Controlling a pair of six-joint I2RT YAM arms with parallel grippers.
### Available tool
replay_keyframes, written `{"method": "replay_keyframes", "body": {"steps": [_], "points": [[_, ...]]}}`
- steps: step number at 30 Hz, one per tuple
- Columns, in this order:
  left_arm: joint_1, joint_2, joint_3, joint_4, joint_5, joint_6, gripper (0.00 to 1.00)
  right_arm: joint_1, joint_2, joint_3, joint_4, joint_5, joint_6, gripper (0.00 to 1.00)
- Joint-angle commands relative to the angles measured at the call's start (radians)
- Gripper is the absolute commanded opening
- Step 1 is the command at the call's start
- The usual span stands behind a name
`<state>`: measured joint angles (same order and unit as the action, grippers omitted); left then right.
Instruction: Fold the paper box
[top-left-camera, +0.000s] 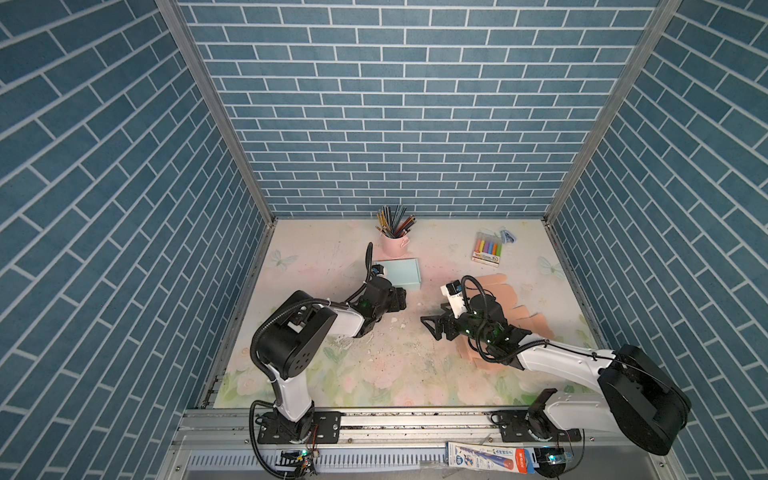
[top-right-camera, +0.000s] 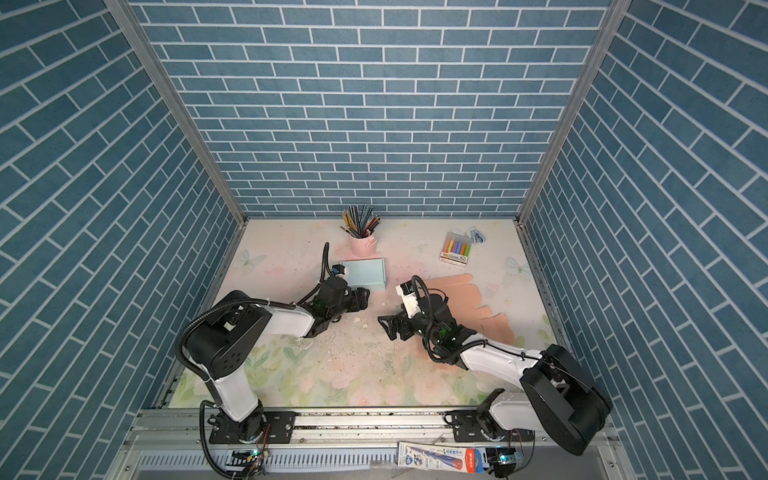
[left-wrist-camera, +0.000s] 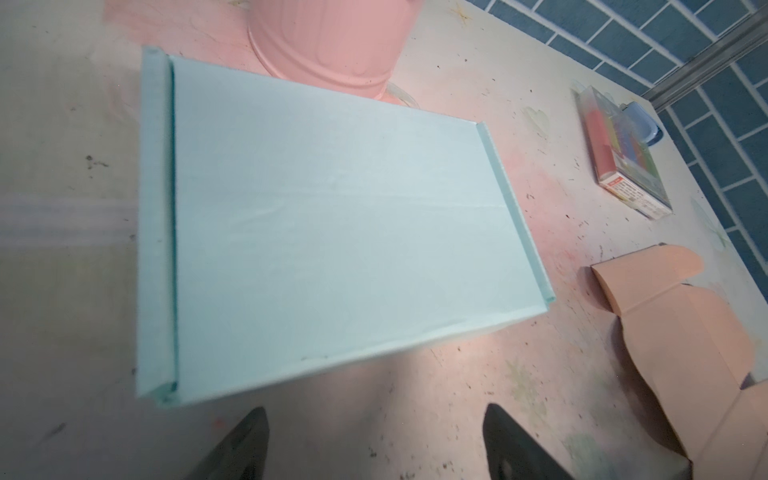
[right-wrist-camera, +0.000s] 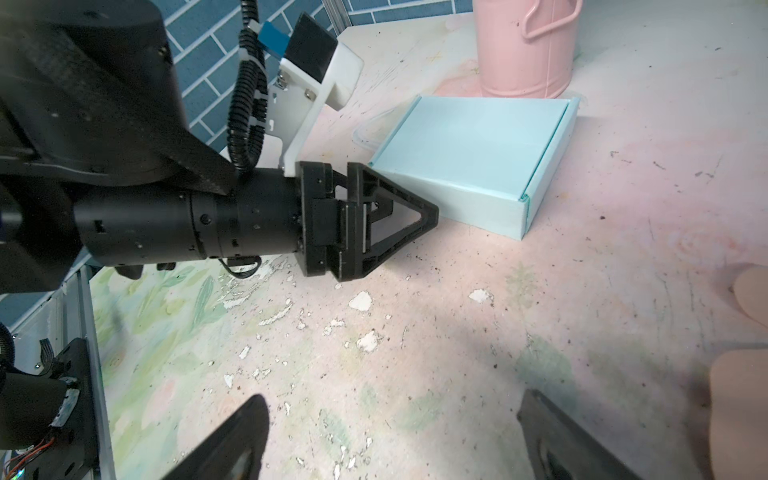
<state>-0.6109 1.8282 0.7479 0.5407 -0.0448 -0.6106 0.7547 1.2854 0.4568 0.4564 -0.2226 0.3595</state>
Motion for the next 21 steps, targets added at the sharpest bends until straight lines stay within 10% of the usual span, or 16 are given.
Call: {"method": "replay_keyframes", "body": {"steps": [1,21], "points": [[0.008,0.033,0.043,0.018,-0.041,-0.011,0.82,0.006,-0.02,-0.003,0.003,0.024,0.029,0.94],[0.04,0.124,0.099,0.047,-0.057,-0.02,0.82,0.006,-0.137,0.025,-0.279,0.162,0.099,0.94]]}}
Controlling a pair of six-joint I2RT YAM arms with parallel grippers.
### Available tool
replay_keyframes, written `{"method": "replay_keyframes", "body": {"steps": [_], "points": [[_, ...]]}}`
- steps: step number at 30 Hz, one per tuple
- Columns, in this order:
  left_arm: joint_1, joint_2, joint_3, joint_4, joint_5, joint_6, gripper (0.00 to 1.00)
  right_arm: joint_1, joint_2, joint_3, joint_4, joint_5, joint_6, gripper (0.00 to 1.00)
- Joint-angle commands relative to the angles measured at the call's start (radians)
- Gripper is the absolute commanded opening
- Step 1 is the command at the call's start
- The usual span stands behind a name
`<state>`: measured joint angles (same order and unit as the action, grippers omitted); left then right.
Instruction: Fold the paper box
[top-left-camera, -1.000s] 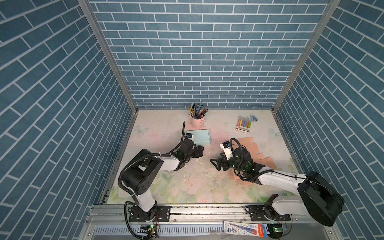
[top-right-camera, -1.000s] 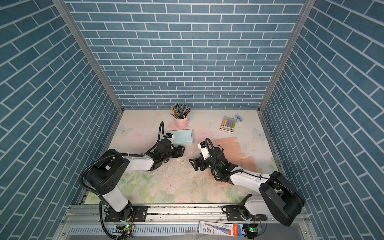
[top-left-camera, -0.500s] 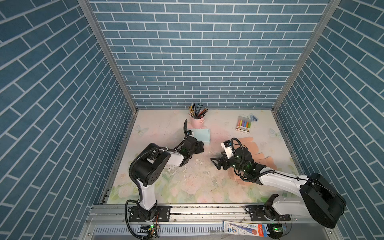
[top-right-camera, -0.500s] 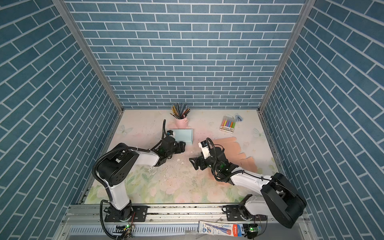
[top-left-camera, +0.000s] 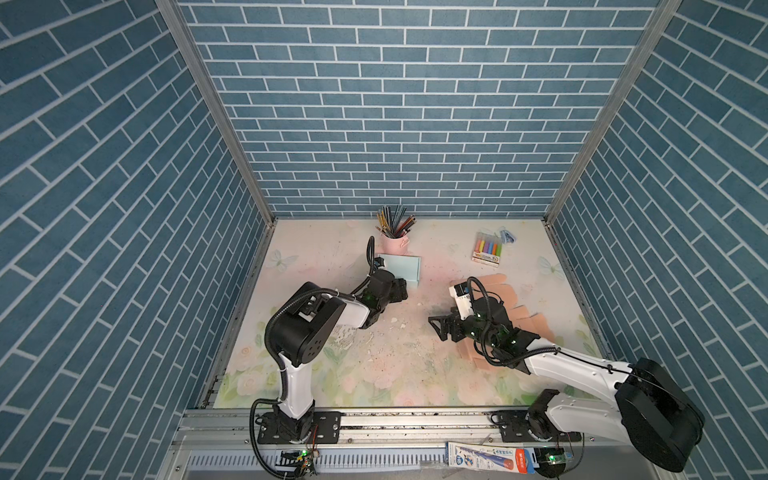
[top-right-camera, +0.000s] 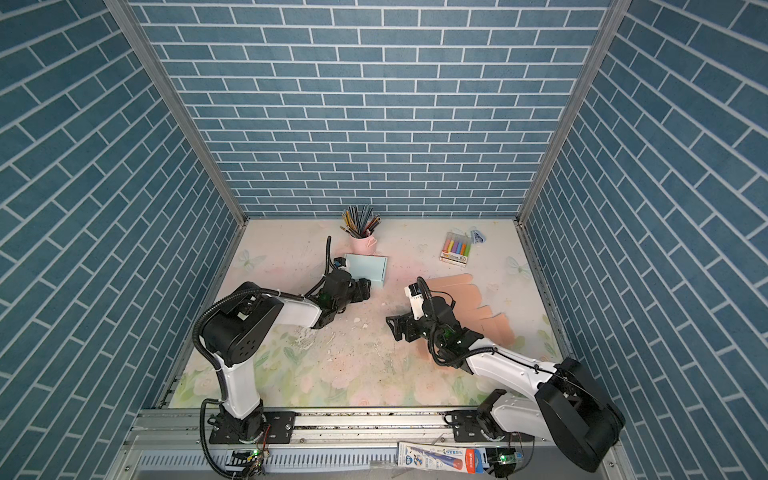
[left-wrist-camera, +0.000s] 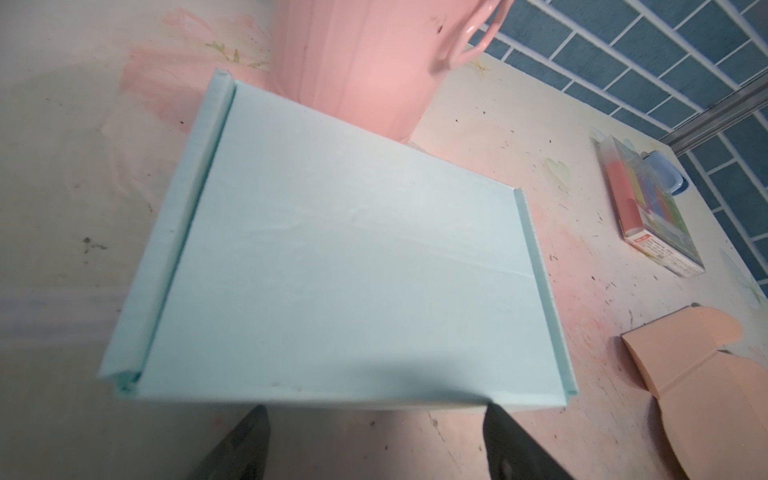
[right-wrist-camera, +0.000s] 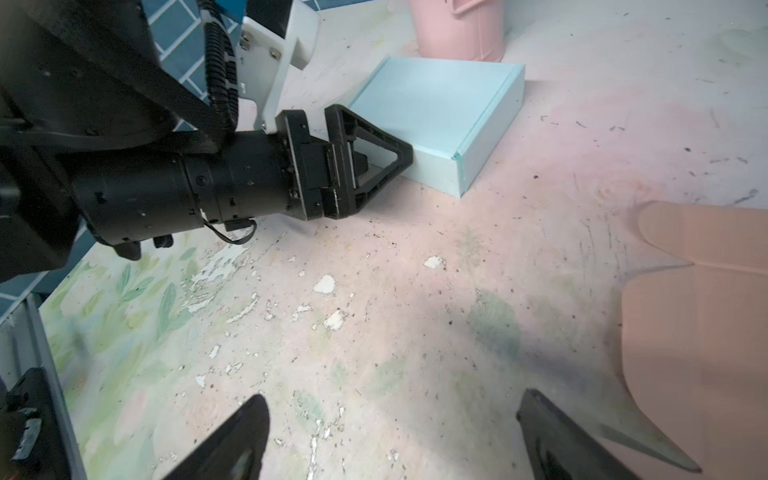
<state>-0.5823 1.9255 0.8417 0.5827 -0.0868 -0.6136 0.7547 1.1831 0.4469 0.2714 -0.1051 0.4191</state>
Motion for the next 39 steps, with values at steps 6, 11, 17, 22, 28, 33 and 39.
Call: {"method": "replay_keyframes", "body": {"steps": [6,11,17,22,28,33,39], "points": [[0.016,0.053,0.007,0.037,-0.007,-0.042,0.82,0.006,-0.104,0.011,-0.141,0.064,0.065,0.94],[0.014,0.071,0.01,0.066,0.004,-0.06,0.82,0.006,-0.117,0.007,-0.188,0.082,0.068,0.94],[0.013,0.087,0.001,0.109,0.035,-0.064,0.83,0.006,-0.136,0.027,-0.305,0.133,0.081,0.92],[0.014,0.052,-0.038,0.115,0.055,-0.06,0.84,0.006,-0.152,0.051,-0.423,0.194,0.095,0.91],[0.023,-0.089,-0.197,0.136,0.089,-0.051,0.85,0.005,-0.132,0.075,-0.46,0.25,0.07,0.9],[0.025,-0.197,-0.279,0.124,0.138,-0.028,0.86,-0.008,-0.043,0.127,-0.425,0.24,0.049,0.9],[0.0,-0.235,-0.285,0.146,0.191,-0.021,0.8,-0.064,0.074,0.169,-0.365,0.22,0.01,0.9]]}}
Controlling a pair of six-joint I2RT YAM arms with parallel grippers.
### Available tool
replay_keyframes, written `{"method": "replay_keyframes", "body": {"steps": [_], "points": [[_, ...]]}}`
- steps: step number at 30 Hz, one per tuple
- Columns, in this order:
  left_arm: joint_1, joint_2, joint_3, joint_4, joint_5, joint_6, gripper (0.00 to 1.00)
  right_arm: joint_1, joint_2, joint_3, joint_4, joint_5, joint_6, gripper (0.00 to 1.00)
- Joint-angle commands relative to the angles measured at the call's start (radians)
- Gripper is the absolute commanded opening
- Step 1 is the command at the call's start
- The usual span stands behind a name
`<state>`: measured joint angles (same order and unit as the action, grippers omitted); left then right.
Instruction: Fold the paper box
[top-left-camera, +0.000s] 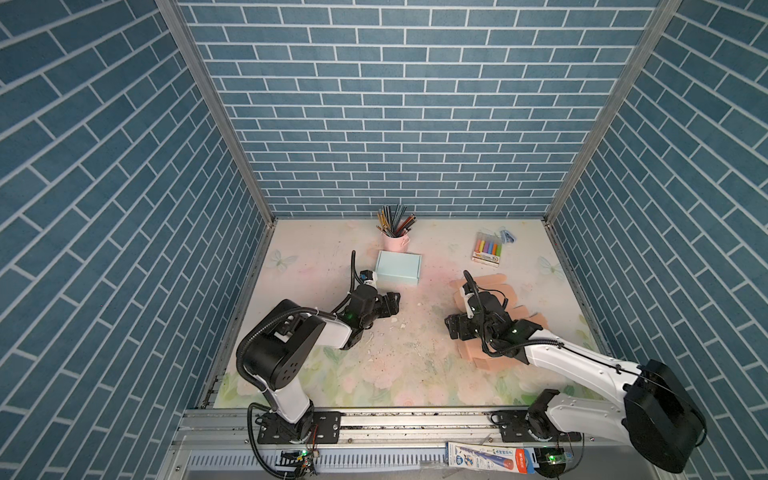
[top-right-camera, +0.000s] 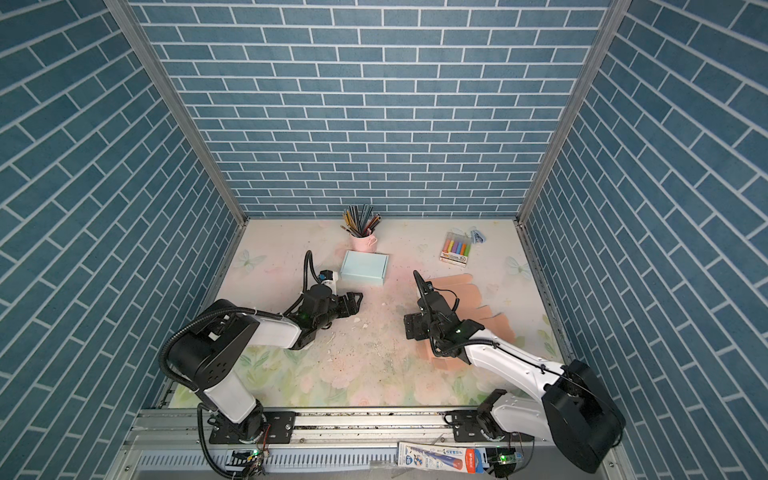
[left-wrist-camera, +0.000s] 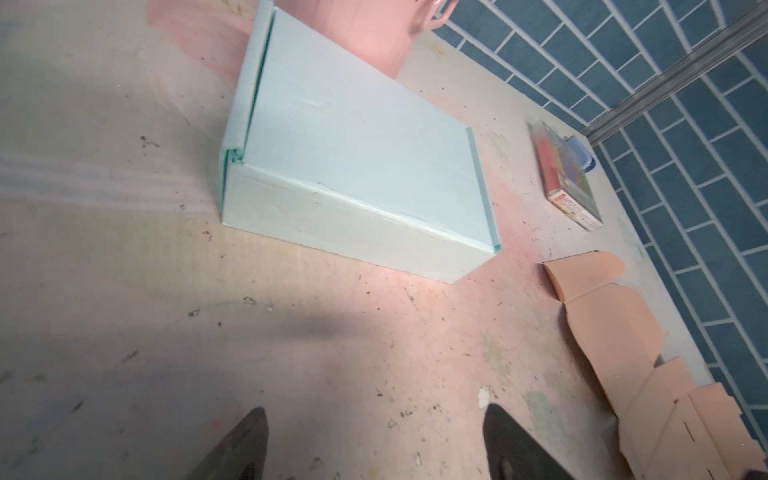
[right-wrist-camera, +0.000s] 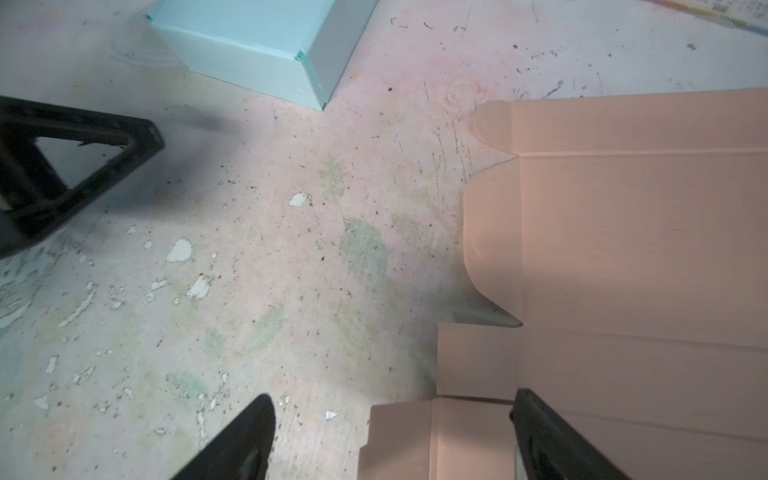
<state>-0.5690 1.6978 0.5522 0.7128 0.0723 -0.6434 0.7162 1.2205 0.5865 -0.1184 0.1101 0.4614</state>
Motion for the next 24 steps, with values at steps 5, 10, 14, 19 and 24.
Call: {"method": "replay_keyframes", "body": {"steps": [5,10,14,19,24], "points": [[-0.022,0.083,0.04,0.123,0.056,-0.03,0.71,-0.068,0.096,0.062,0.04,-0.022,-0.063,0.88],[-0.042,0.187,0.138,0.145,0.068,-0.054,0.56,-0.069,0.097,0.047,0.03,-0.046,-0.051,0.86],[-0.052,0.246,0.204,0.136,0.055,-0.058,0.47,-0.06,0.052,-0.002,0.025,-0.082,-0.028,0.85],[-0.056,0.31,0.254,0.14,0.026,-0.076,0.43,-0.025,-0.015,-0.052,-0.01,-0.084,0.013,0.84],[-0.058,0.364,0.299,0.149,-0.006,-0.098,0.4,-0.003,-0.08,-0.088,-0.04,-0.082,0.048,0.84]]}}
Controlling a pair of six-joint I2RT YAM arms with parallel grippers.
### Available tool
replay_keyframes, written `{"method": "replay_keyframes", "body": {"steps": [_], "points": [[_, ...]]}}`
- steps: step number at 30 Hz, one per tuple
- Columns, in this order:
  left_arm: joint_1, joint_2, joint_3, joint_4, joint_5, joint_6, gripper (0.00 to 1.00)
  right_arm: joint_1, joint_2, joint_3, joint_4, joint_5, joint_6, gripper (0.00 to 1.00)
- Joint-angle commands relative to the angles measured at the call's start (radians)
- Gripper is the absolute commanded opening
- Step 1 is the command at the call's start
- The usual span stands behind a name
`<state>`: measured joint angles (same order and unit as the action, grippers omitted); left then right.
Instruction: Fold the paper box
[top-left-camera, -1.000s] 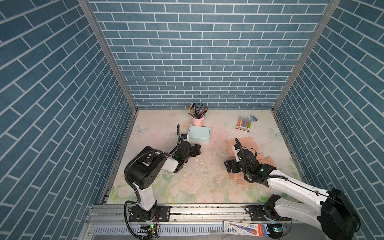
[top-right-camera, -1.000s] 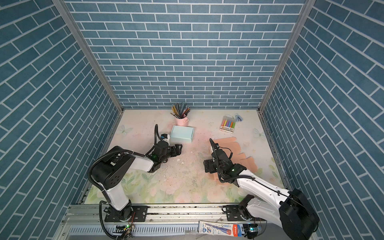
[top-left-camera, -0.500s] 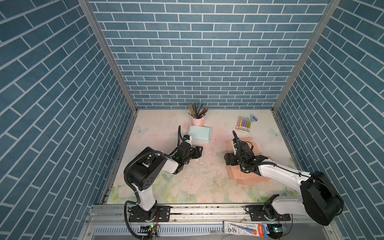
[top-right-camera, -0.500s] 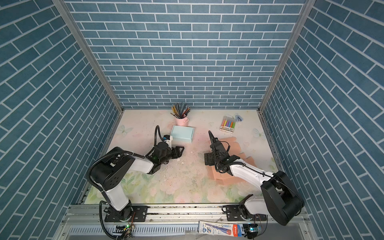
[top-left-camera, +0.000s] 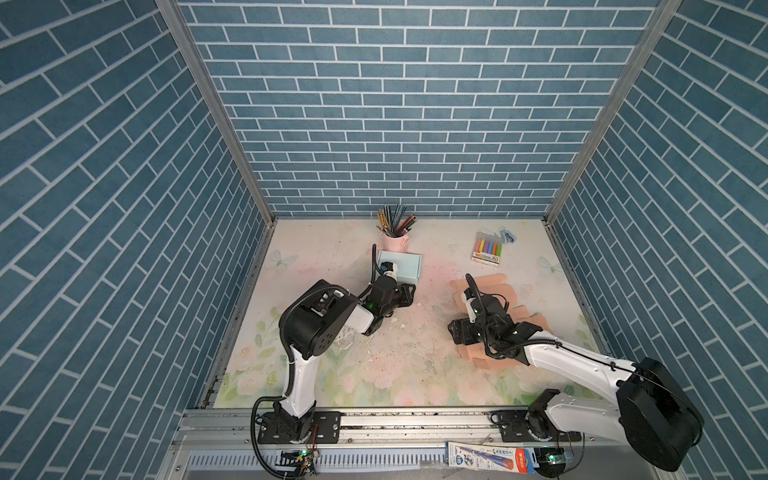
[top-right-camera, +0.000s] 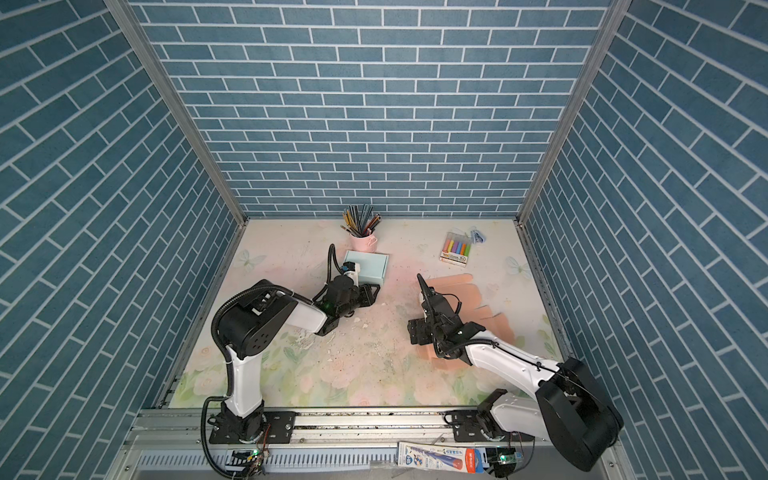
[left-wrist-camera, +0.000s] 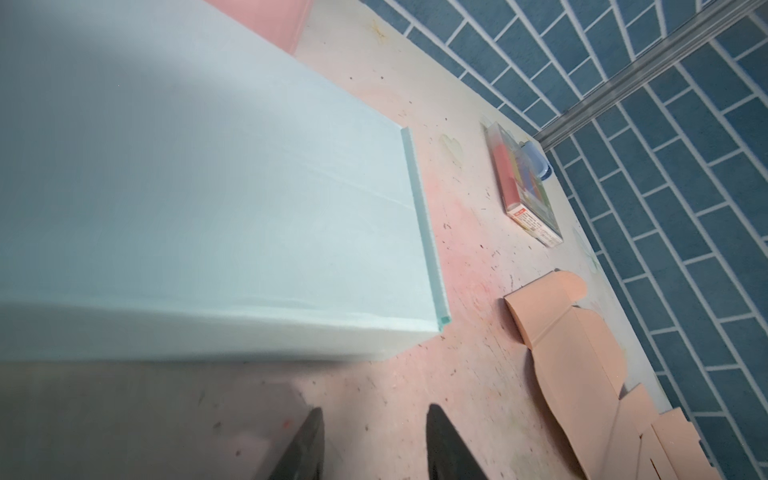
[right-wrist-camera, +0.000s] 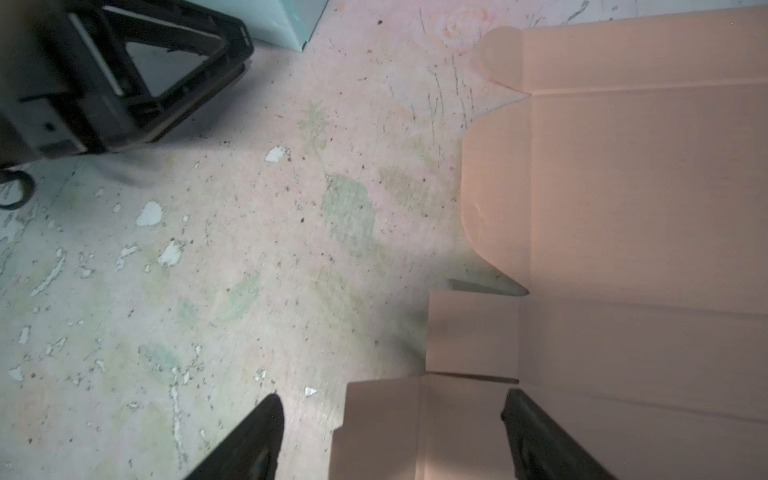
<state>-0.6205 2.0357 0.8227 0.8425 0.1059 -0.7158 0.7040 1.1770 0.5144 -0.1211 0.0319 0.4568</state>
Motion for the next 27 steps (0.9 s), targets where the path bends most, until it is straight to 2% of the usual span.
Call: {"method": "replay_keyframes", "body": {"steps": [1,10,15,21,27], "points": [[-0.008,0.036,0.036,0.025,-0.044,-0.03,0.4,0.012,-0.052,-0.025,-0.041,-0.004,0.058,0.84],[-0.008,0.094,0.084,0.017,-0.111,-0.057,0.38,0.019,-0.157,-0.067,-0.066,-0.03,0.094,0.83],[-0.008,0.105,0.092,0.022,-0.106,-0.063,0.38,0.021,-0.173,-0.076,-0.09,-0.032,0.105,0.83],[-0.008,0.047,0.03,0.037,-0.094,-0.06,0.38,0.029,-0.157,-0.07,-0.089,-0.023,0.108,0.84],[-0.008,-0.08,-0.108,0.058,-0.06,-0.035,0.38,0.066,-0.089,-0.038,-0.105,0.001,0.109,0.84]]}}
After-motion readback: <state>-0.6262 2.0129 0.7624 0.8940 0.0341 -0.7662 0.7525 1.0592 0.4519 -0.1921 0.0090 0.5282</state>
